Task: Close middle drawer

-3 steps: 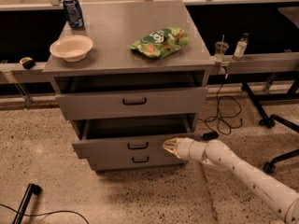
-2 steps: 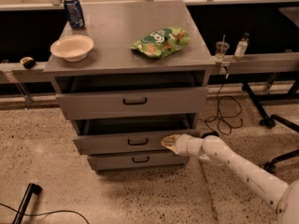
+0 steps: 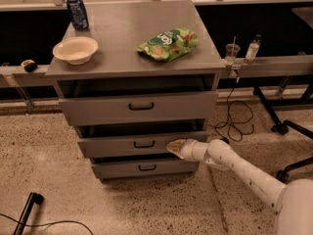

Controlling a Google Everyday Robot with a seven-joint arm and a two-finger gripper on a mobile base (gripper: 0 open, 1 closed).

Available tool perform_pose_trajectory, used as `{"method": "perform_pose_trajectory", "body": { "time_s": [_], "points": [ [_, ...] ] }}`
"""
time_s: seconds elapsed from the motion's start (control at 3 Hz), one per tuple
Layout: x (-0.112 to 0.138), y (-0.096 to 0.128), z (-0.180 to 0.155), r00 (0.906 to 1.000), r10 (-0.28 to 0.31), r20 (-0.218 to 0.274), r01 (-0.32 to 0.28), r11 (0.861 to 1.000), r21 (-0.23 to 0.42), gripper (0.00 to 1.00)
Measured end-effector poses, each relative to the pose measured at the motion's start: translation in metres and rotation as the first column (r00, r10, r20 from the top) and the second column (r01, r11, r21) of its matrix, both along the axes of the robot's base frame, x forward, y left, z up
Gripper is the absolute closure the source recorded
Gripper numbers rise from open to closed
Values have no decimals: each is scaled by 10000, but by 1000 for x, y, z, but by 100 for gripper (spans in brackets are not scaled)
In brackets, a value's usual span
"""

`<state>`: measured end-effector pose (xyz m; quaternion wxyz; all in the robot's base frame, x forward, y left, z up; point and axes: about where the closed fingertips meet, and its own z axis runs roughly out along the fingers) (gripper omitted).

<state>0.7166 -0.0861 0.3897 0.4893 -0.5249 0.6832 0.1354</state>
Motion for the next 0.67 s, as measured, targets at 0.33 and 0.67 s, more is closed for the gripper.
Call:
{"method": "perform_pose_trajectory", "body": {
  "time_s": [0.33, 0.67],
  "points": [
    [-15, 0, 16, 9993, 217, 314, -223, 9995, 210, 100],
    [-36, -17, 71, 9863, 80, 1650, -74, 10000, -39, 100]
  ]
}}
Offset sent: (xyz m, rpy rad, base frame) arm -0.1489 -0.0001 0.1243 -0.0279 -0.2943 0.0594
